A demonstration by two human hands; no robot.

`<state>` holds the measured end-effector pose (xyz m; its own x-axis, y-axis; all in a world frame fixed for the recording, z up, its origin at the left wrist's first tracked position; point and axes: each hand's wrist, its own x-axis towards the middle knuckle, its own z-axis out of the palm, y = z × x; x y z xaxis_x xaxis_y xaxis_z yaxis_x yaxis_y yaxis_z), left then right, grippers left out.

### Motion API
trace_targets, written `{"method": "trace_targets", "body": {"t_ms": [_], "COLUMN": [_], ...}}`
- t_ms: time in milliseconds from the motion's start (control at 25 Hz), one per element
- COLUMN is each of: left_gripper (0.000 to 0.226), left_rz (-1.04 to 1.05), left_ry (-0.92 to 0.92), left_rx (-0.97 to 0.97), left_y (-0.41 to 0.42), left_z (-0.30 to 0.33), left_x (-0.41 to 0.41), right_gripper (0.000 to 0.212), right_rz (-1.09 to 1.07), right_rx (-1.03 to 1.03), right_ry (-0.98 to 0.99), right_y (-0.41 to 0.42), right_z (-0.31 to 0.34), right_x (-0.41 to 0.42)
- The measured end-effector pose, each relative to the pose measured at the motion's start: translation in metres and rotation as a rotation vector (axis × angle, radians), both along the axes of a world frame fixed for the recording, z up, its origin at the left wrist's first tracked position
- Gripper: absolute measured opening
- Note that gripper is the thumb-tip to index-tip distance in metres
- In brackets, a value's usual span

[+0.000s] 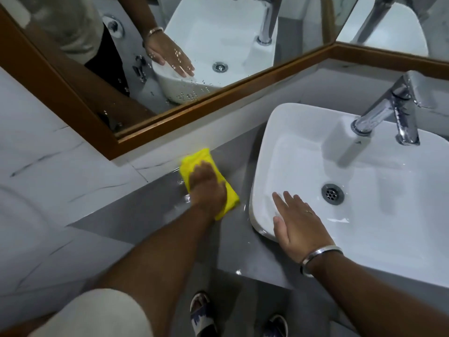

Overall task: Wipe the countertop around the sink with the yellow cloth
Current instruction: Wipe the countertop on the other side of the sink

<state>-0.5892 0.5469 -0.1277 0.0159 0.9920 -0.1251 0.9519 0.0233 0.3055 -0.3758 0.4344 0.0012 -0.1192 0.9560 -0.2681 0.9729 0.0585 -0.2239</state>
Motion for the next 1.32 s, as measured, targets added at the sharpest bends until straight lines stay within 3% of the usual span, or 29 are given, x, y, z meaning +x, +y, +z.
{"method": "trace_targets", "body": {"t_ms": [40,80,160,240,320,360,440,480,560,600,680,720,800,880,920,1000,1040,1080,1160,1240,1320], "left_gripper": [0.075,0.073,0.065,0.067,0.07,0.072,0.076,0.074,0.072,0.071,0.072,0.072,0.071,0.074,0.075,0.076,0.077,0.077,0.074,0.072,0.071], "left_rz": [0.19,0.198,-0.058,-0.266,0.126,0.296,0.291,0.214,0.035,0.084,0.486,0.571,0.365,0.102,0.129,0.535,0.695,0.698,0.352,-0.093,-0.117], "left_ry": [-0.057,-0.136,-0.004,0.001,-0.083,-0.102,-0.168,-0.086,0.004,-0.035,-0.091,-0.143,-0.035,0.071,0.07,0.059,0.052,0.021,0.056,0.181,0.161], "left_rx": [-0.097,-0.139,-0.146,-0.051,0.019,-0.057,-0.182,-0.187,-0.054,-0.053,-0.056,-0.134,-0.224,-0.125,-0.061,0.037,0.016,-0.016,-0.073,-0.012,0.014], "left_y": [-0.001,-0.014,-0.054,-0.043,-0.016,-0.015,-0.039,-0.061,-0.071,-0.065,-0.059,-0.068,-0.098,-0.113,-0.111,-0.106,-0.11,-0.116,-0.14,-0.157,-0.138], "left_z": [0.009,0.014,-0.001,-0.01,-0.001,0.006,0.018,0.015,-0.004,-0.01,0.007,0.014,0.017,-0.001,-0.004,0.006,0.009,0.014,0.009,-0.009,-0.006], "left_x": [0.011,0.031,0.061,0.042,0.023,0.024,0.045,0.055,0.022,-0.002,-0.039,-0.046,-0.044,-0.089,-0.124,-0.171,-0.169,-0.148,-0.085,-0.075,-0.119], "right_gripper": [0.07,0.069,0.068,0.068,0.068,0.068,0.068,0.068,0.068,0.068,0.067,0.067,0.067,0.066,0.066,0.067,0.068,0.068,0.069,0.07,0.069], "right_rz": [0.003,0.005,0.007,0.009,0.016,0.011,0.011,0.016,0.024,0.023,0.016,0.014,0.015,0.027,0.026,0.011,0.006,0.008,0.013,0.009,0.01], "right_rx": [0.004,0.008,0.007,0.002,0.006,0.009,0.005,0.003,0.002,0.008,0.02,0.02,0.017,0.017,0.013,0.015,0.02,0.02,0.016,0.003,-0.001], "right_ry": [-0.007,-0.013,-0.009,-0.008,-0.009,-0.005,0.0,0.0,0.002,0.006,0.01,0.008,0.011,0.012,0.012,0.016,0.012,0.006,0.005,0.017,0.024], "right_y": [0.0,0.001,0.001,0.002,0.001,0.002,0.002,0.001,0.002,0.002,0.001,0.0,0.001,0.002,0.001,0.002,0.002,0.001,0.0,0.001,0.001], "right_z": [-0.001,-0.002,-0.003,-0.003,-0.003,-0.003,-0.004,-0.005,-0.006,-0.006,-0.007,-0.007,-0.008,-0.012,-0.013,-0.011,-0.01,-0.009,-0.005,-0.004,-0.004], "right_x": [0.0,0.001,0.002,0.003,0.002,0.001,0.003,0.003,0.003,0.004,0.003,0.004,0.004,0.005,0.005,0.004,0.004,0.003,0.001,0.001,0.001]}}
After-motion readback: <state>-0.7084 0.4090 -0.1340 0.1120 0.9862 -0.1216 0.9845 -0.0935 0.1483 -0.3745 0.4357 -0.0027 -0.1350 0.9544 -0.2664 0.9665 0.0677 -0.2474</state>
